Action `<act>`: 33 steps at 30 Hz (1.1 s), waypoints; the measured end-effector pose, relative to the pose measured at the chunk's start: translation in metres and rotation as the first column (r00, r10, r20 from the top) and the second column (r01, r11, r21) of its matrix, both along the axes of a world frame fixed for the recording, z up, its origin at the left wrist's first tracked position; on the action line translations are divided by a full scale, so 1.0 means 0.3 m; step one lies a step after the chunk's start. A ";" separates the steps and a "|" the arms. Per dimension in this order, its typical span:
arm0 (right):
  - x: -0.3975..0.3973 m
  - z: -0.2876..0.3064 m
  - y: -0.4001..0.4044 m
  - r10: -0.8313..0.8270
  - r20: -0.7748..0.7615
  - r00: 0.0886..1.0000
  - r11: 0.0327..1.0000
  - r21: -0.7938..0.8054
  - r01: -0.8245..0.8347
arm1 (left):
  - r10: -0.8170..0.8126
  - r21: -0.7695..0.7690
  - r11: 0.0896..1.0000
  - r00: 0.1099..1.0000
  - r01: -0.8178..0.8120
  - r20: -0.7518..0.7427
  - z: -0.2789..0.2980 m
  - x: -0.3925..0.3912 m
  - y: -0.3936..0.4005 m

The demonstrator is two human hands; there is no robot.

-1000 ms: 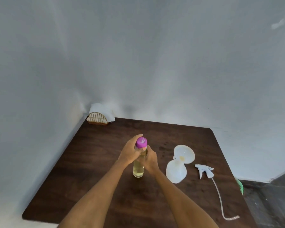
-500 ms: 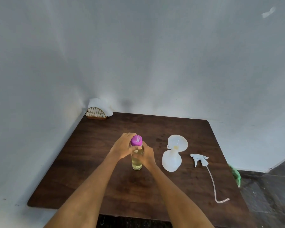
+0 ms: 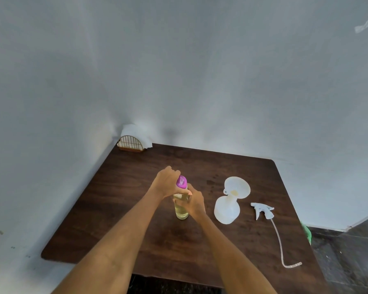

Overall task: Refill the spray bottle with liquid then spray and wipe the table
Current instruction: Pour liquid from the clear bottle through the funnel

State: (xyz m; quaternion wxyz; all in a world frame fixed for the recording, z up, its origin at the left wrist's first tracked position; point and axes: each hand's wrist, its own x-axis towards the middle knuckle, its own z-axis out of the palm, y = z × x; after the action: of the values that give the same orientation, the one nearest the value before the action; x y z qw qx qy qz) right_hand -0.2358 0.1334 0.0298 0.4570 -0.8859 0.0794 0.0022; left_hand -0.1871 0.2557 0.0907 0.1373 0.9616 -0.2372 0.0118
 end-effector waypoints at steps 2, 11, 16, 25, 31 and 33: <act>0.000 -0.001 -0.012 -0.027 -0.005 1.000 1.000 0.014 0.027 | -0.064 -0.071 0.996 0.995 0.059 -0.076 -0.009 0.007 0.009; 0.010 -0.021 -0.048 -0.067 -0.051 0.996 0.995 0.067 0.070 | -0.142 -0.185 0.977 0.968 0.104 -0.206 -0.072 -0.016 -0.018; 0.016 -0.023 -0.069 -0.028 -0.057 0.998 0.996 0.085 0.033 | -0.139 -0.285 0.955 0.976 0.087 -0.169 -0.084 -0.023 -0.020; 0.010 -0.032 -0.068 -0.142 0.008 0.990 0.981 0.131 0.140 | 0.037 -0.238 0.971 0.995 -0.015 0.089 -0.173 -0.041 0.029; 0.014 -0.031 -0.049 -0.083 -0.011 0.997 0.993 0.078 0.083 | 0.152 -0.471 0.866 0.986 -0.166 -0.068 -0.141 -0.010 0.004; 0.017 -0.033 -0.040 -0.081 -0.007 0.997 0.994 0.067 0.081 | 0.112 -0.558 0.813 0.985 -0.166 -0.131 -0.092 0.011 -0.028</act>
State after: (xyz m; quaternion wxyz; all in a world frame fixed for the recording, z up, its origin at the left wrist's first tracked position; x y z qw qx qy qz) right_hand -0.2308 0.1213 0.0198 0.4860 -0.8661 0.1160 -0.0119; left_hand -0.1838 0.2472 0.0630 0.4264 0.8915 -0.1454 0.0477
